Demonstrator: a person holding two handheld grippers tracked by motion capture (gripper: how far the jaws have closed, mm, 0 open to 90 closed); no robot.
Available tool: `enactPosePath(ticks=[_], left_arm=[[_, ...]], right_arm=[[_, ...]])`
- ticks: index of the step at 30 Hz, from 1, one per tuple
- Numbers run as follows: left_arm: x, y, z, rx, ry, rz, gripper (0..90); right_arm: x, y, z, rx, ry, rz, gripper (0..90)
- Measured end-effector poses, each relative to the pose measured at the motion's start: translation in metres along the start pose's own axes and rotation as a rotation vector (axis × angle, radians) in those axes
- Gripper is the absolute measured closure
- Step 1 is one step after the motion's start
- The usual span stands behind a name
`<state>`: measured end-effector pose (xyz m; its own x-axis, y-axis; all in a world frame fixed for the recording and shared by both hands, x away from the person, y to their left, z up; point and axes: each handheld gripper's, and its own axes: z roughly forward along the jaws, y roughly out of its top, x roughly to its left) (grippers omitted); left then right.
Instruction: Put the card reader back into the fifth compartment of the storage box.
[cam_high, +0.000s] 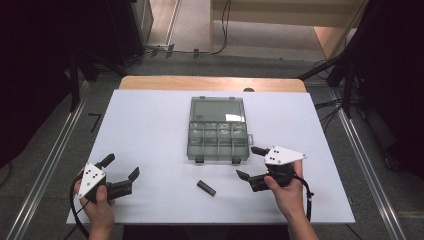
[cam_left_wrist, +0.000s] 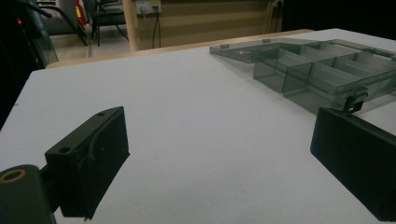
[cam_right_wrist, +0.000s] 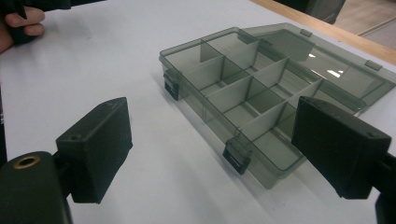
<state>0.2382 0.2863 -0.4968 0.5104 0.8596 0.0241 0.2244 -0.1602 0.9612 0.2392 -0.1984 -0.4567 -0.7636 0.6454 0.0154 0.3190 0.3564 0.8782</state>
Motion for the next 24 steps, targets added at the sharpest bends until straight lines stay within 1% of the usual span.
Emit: enactPosePath(ticks=[17,24], left_arm=[[0.0,0.0,0.0,0.0,-0.014,-0.001,4.3],[0.0,0.0,0.0,0.002,-0.015,0.0,4.3]], right_arm=[[0.015,0.008,0.02,0.028,0.051,-0.026,10.6],[0.022,0.01,0.031,0.04,0.074,-0.03,10.7]])
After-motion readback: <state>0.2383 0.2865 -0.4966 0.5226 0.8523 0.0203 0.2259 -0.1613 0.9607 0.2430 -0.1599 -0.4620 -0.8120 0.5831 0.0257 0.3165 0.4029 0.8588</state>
